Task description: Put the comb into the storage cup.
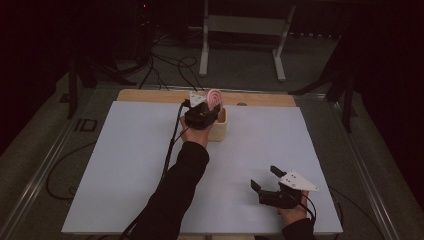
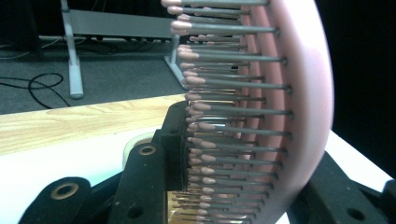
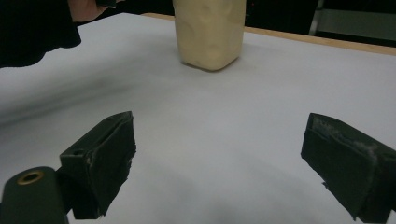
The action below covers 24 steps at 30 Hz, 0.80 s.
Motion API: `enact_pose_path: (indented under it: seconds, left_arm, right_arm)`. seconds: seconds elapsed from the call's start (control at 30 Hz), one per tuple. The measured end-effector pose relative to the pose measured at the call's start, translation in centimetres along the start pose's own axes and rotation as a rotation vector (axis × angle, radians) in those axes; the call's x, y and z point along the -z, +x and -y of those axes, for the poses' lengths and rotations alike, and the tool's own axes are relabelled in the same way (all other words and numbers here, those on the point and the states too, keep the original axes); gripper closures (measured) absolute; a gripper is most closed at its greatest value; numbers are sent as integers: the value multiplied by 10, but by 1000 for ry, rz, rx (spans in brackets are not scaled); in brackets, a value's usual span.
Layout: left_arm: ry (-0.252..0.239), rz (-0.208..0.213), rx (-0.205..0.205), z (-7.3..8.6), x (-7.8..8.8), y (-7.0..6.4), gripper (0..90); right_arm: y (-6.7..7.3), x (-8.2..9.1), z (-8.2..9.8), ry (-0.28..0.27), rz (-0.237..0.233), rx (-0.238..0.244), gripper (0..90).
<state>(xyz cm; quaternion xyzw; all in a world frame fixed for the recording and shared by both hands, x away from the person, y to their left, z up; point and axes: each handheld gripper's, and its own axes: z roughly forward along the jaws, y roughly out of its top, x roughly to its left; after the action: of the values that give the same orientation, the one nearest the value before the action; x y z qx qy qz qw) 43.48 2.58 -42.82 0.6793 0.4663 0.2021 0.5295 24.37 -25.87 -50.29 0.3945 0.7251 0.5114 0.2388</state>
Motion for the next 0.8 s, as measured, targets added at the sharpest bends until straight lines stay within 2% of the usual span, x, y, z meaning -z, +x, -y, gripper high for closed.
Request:
enact_pose_path:
  seconds: [0.3, 0.8]
  left_arm:
    - [11, -18, -5, -1, 0, 6, 626]
    - [51, -9, -12, -7, -1, 22, 618]
  right_arm:
    - [0, 0, 0, 0, -2, -2, 98]
    - [0, 0, 1, 1, 0, -1, 98]
